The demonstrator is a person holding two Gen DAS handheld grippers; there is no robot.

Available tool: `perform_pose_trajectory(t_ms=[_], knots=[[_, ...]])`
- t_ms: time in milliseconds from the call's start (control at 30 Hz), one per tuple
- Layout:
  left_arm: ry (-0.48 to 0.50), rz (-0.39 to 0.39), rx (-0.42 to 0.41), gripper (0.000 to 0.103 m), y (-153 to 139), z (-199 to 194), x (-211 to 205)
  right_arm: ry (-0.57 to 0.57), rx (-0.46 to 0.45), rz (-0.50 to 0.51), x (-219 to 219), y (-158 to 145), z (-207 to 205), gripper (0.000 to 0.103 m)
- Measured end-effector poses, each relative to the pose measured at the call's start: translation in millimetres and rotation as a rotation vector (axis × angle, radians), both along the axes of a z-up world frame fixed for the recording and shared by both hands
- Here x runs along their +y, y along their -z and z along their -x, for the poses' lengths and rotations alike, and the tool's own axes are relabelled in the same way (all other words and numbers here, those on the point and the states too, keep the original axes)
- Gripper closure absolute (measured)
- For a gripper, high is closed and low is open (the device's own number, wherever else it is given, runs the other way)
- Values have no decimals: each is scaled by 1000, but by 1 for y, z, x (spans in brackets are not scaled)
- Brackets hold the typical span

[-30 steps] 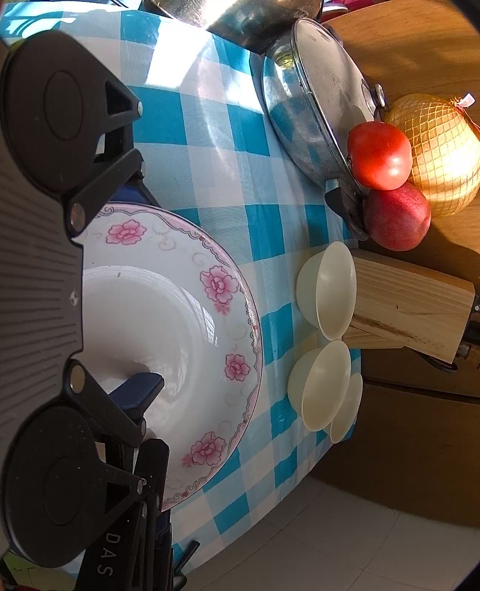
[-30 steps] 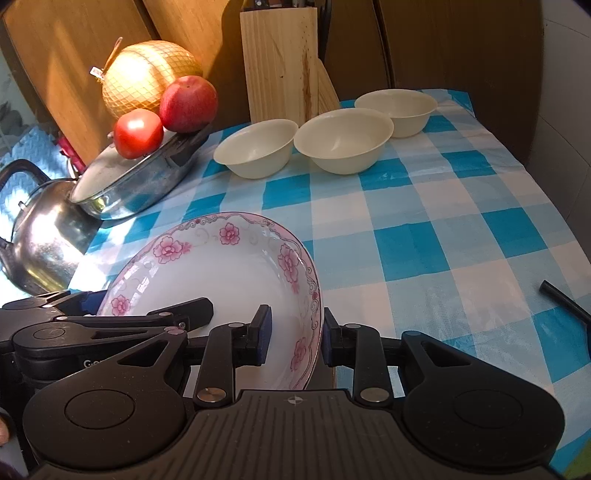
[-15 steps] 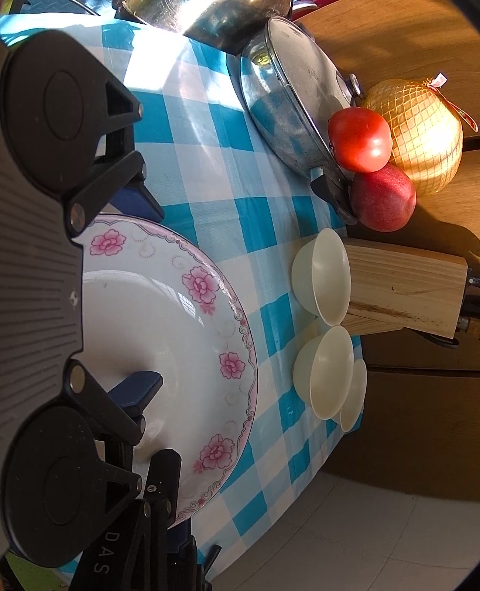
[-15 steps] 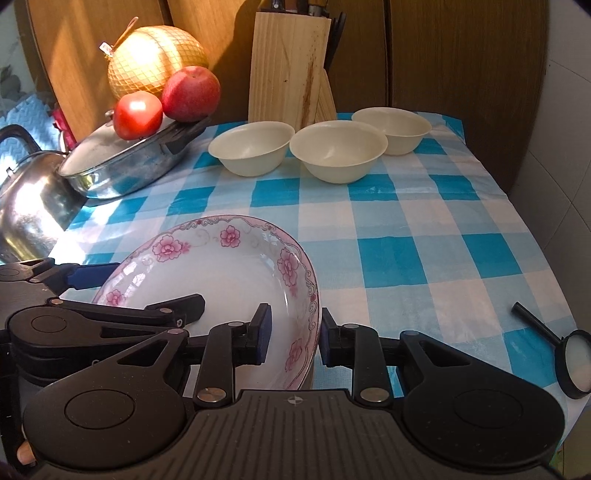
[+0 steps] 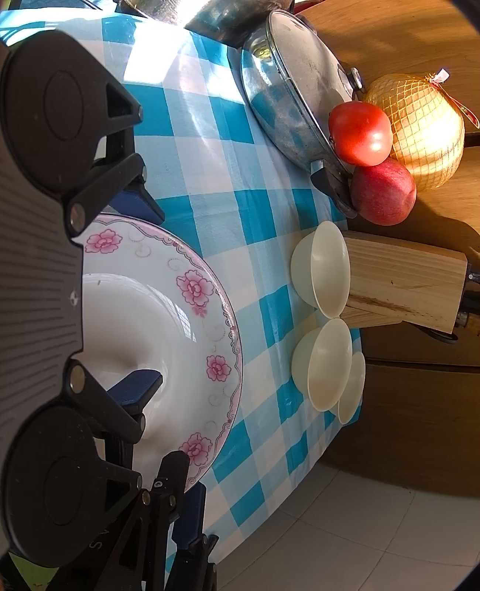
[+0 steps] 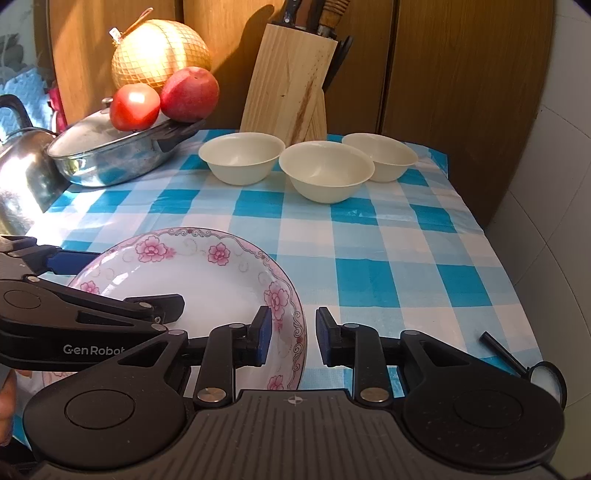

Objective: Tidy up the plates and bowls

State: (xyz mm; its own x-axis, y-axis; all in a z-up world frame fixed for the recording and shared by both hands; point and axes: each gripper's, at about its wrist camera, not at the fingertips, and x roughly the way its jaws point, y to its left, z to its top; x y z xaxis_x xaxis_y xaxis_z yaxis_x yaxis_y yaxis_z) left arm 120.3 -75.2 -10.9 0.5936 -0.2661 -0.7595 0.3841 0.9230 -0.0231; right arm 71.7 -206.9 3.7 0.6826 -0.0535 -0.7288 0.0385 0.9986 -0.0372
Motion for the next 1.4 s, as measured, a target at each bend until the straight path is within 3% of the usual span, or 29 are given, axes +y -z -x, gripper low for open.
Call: perform_pose_trajectory(t_ms=[1400], knots=[[-37, 14, -58, 23, -15, -14, -1, 2, -74, 110, -2, -4, -7, 49]])
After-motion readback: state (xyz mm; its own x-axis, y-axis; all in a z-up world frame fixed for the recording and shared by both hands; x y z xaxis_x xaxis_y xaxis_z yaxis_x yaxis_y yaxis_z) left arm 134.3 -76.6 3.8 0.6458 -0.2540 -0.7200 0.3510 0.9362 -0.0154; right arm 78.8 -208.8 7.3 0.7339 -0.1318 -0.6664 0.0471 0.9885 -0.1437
